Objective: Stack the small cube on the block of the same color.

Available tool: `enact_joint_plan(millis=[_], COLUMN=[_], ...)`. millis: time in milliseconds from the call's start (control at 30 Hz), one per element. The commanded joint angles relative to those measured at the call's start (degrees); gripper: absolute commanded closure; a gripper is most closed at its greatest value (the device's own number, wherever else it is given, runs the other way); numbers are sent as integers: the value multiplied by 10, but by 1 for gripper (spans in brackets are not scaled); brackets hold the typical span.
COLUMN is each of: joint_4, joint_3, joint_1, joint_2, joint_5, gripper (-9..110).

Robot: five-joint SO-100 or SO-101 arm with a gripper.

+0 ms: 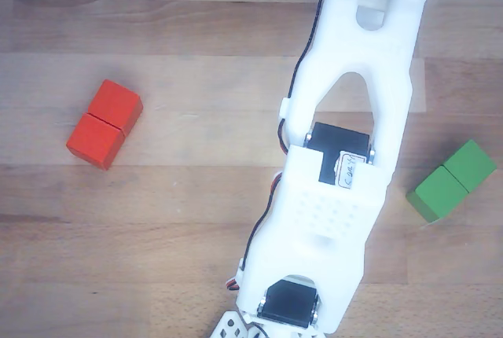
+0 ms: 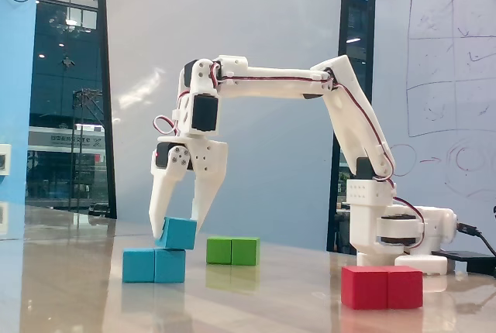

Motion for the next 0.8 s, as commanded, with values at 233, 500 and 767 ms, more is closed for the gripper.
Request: enact_joint_plan(millis=[233,500,767], joint_4=[-23,-40,-44], joint_3=[-66,-65,-64], joint_1=[6,6,21], joint_2=[17,17,16], joint_5=[-7,-8,-8], gripper=[97,97,97])
